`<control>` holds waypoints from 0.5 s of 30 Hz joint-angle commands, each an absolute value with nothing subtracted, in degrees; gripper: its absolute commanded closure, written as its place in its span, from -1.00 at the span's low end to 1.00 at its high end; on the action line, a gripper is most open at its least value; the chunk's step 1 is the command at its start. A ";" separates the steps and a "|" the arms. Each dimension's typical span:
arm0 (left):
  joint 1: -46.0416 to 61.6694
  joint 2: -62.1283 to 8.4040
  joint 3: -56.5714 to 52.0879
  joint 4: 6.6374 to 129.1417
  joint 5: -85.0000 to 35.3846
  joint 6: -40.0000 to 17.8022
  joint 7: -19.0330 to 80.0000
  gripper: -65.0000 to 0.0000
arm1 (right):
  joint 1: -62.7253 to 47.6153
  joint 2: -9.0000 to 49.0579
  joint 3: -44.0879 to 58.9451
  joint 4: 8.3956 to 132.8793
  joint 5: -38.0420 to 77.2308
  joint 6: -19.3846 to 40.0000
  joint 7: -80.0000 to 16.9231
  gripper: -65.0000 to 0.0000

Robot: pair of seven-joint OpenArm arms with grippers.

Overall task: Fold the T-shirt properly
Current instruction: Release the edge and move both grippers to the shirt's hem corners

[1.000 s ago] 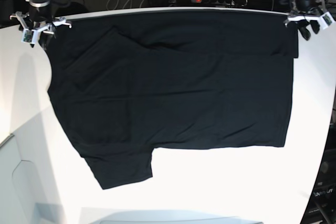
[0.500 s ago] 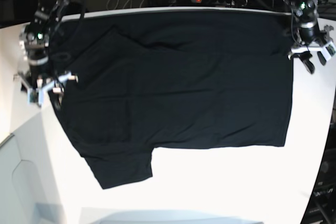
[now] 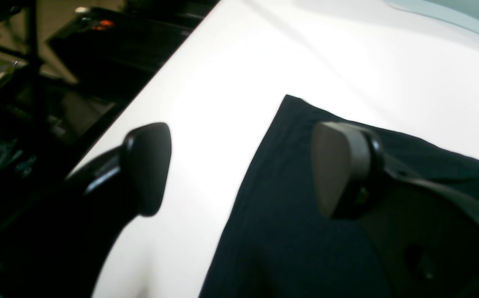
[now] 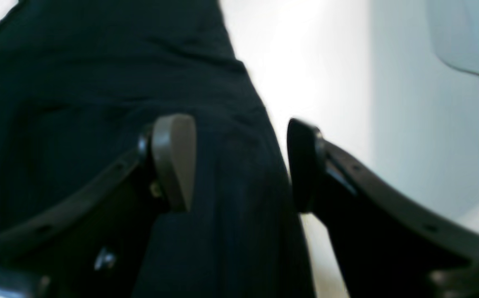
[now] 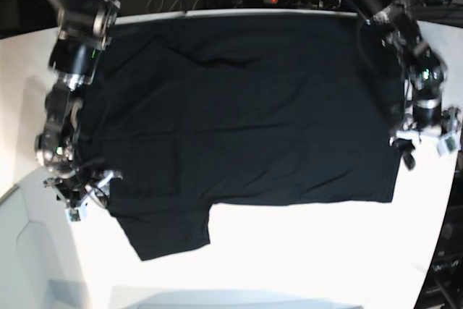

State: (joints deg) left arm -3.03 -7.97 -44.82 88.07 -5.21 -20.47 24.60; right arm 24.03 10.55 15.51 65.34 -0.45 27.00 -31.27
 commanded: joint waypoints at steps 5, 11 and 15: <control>-10.42 -13.58 -41.54 77.58 -5.49 -19.82 22.73 -0.57 | 33.01 13.05 15.52 49.45 -0.04 26.86 -19.56 -0.10; -17.54 -18.68 -37.32 63.43 -5.49 -19.82 22.46 -0.57 | 35.82 14.81 15.52 36.00 -0.04 26.77 -10.07 -0.10; -21.49 -20.79 -35.21 55.08 -5.49 -19.82 18.42 -0.58 | 35.56 14.90 15.52 31.96 -0.04 26.68 -5.41 -0.10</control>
